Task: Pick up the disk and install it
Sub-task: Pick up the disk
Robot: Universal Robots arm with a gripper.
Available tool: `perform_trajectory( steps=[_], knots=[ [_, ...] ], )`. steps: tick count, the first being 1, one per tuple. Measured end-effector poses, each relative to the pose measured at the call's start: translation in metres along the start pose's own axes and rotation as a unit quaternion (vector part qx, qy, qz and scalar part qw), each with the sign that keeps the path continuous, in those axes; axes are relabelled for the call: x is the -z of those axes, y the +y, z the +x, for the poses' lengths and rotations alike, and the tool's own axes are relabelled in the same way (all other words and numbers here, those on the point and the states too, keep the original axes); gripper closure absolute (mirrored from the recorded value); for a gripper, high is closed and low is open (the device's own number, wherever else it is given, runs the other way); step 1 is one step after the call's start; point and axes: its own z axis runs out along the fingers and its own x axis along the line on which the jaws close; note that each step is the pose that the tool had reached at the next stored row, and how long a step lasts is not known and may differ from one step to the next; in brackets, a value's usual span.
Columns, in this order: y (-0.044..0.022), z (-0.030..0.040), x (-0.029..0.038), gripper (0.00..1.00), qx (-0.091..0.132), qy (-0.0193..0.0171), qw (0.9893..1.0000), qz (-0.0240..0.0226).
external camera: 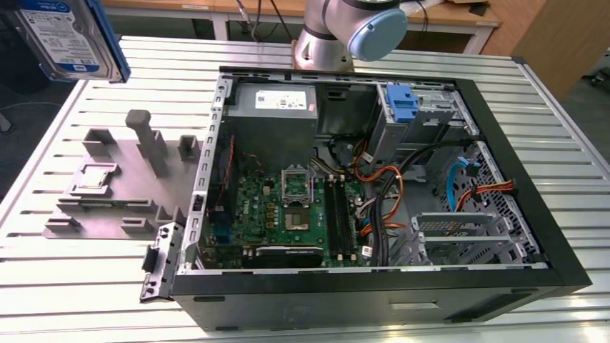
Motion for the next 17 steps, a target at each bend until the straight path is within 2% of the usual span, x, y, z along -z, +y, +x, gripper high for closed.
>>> perform_trajectory(
  steps=[17],
  knots=[
    [0.0001, -0.0002, 0.0053, 0.63, 0.000, 0.0000, 1.0000, 0.0000]
  ],
)
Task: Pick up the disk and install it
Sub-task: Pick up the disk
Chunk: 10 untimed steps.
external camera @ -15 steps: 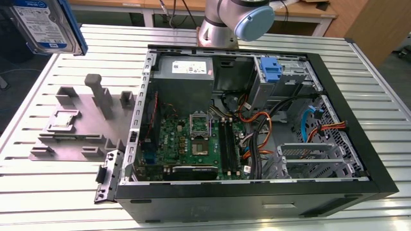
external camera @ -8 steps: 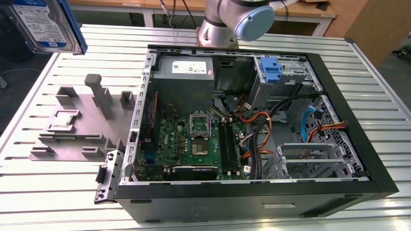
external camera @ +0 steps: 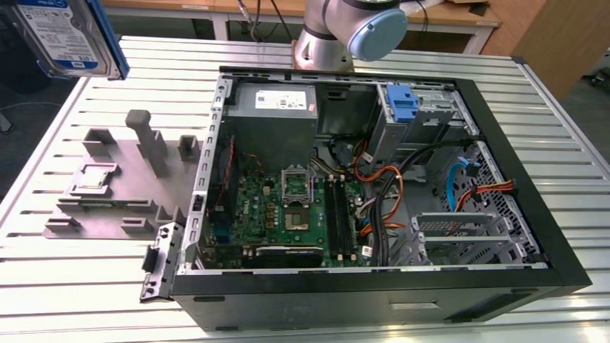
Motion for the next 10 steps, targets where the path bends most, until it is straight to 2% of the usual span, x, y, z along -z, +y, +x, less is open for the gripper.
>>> perform_trajectory(
  steps=[10],
  knots=[
    [0.0000, -0.0001, 0.0024, 0.63, 0.000, 0.0000, 1.0000, 0.0000]
  ],
)
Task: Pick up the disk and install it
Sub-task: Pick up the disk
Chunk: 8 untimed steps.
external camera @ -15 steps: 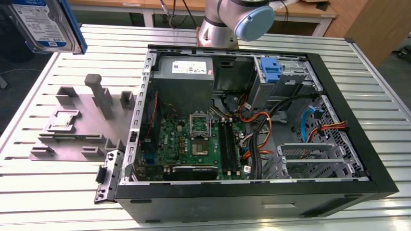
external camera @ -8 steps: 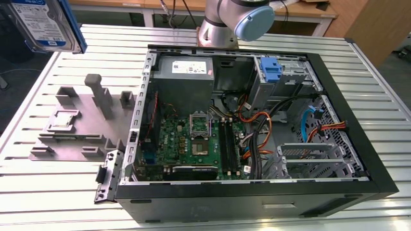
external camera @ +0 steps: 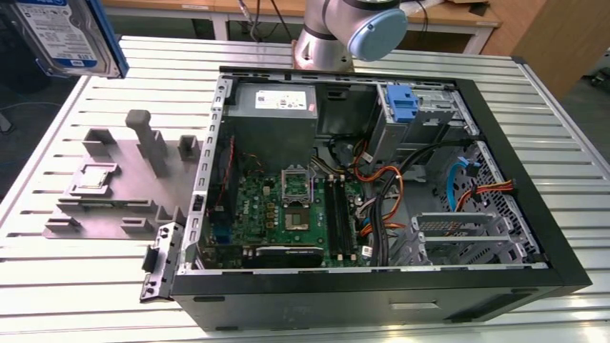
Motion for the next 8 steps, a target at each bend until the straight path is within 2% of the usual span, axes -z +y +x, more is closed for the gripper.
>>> perform_trajectory(
  steps=[8],
  knots=[
    [0.0000, -0.0001, 0.0018, 0.63, 0.000, 0.0000, 1.0000, 0.0000]
  ],
)
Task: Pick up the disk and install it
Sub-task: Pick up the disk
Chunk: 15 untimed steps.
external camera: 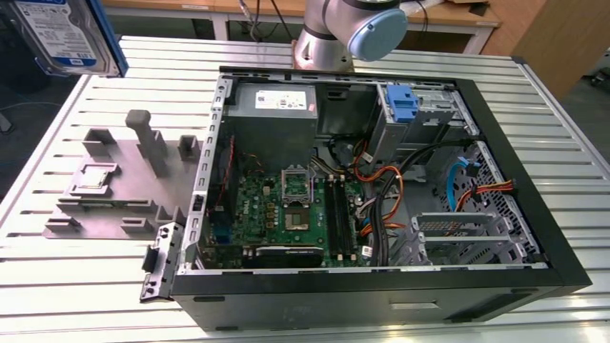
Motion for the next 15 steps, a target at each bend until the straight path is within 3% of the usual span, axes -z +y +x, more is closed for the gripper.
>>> perform_trajectory(
  steps=[15],
  knots=[
    [0.0001, -0.0002, 0.0063, 0.63, 0.000, 0.0000, 1.0000, 0.0000]
  ],
)
